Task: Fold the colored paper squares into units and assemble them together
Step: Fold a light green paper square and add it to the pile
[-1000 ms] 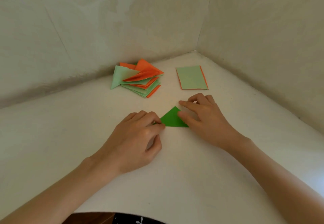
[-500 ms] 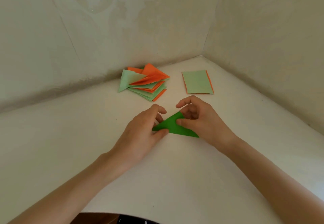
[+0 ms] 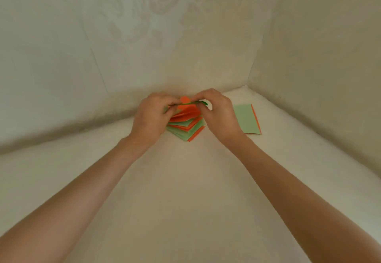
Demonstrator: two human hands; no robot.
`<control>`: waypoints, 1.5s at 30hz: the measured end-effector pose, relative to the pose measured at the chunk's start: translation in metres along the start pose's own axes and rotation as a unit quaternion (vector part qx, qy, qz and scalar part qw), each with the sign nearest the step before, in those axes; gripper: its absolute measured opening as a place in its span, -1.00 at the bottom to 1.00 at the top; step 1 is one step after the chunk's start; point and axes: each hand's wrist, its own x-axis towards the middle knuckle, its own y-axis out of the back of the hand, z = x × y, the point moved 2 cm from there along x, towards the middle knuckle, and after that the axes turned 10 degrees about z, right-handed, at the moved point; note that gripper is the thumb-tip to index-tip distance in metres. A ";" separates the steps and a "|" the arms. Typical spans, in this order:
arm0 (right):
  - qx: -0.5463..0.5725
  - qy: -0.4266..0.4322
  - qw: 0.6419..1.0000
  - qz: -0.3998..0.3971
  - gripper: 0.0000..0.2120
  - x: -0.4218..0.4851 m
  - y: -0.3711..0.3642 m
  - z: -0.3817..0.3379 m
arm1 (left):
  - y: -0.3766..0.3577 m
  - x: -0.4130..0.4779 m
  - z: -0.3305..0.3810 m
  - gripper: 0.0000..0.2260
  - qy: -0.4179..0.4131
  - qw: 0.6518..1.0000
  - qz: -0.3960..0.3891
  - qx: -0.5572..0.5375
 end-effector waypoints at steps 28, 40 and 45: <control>-0.228 -0.144 0.940 -0.209 -0.47 -0.043 0.075 0.064 | -0.004 -0.034 0.053 -0.67 -0.132 0.981 0.021 0.143; -0.219 -0.023 0.966 -0.137 -0.78 -0.057 0.079 0.050 | -0.011 -0.077 0.072 -0.71 -0.093 0.995 -0.017 -0.008; -0.201 0.101 0.969 -0.103 -0.52 -0.073 0.092 0.033 | -0.012 -0.081 0.071 -0.69 -0.022 0.996 -0.084 -0.032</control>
